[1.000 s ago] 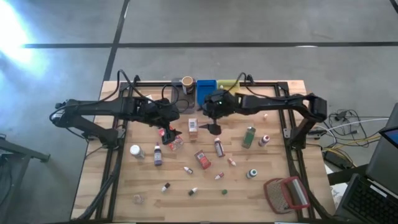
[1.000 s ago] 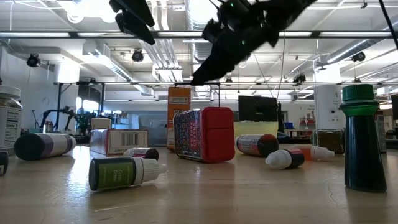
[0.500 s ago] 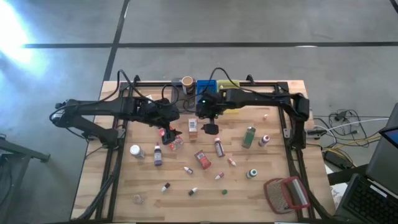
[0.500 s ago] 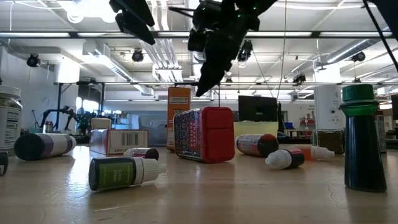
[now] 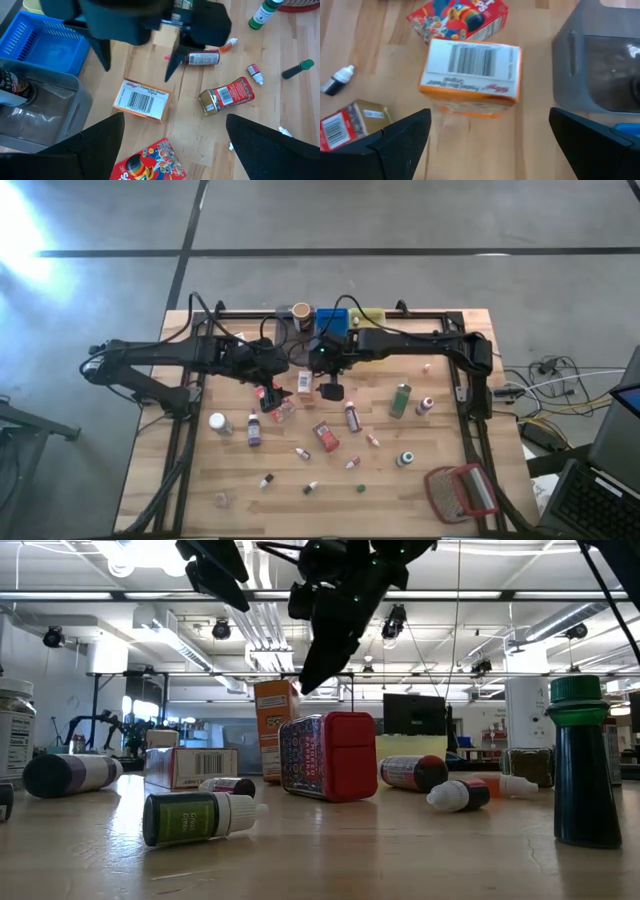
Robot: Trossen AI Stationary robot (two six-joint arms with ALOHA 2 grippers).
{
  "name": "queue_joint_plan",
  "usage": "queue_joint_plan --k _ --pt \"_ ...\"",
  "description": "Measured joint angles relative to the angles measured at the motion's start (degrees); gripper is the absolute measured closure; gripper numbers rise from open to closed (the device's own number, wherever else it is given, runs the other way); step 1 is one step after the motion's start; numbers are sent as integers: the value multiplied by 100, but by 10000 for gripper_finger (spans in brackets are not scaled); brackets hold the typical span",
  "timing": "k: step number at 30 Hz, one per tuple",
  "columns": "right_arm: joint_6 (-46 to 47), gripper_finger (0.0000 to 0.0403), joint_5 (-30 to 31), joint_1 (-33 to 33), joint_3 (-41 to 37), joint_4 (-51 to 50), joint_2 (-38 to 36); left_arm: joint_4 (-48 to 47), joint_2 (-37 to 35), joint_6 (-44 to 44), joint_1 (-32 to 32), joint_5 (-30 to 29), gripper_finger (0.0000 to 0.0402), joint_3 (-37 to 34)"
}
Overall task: Pick & Place Kitchen Items
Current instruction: Put the orange cereal box into the blue bin
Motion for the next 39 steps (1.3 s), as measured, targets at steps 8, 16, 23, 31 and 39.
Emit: queue_joint_plan --k 8,16,23,31,39 --pt "155 3 -2 61 0 54 -22 -1 1 1 0 1 46 0" --pt "441 3 -4 106 -2 86 -22 -2 0 0 0 0 46 0" --pt "647 3 -7 170 -2 376 -22 -2 -1 0 -1 0 46 0" --pt "768 3 18 239 -5 451 -22 -2 0 2 -2 1 46 0" --pt "871 3 306 266 -66 628 -10 -2 1 2 -4 1 46 0"
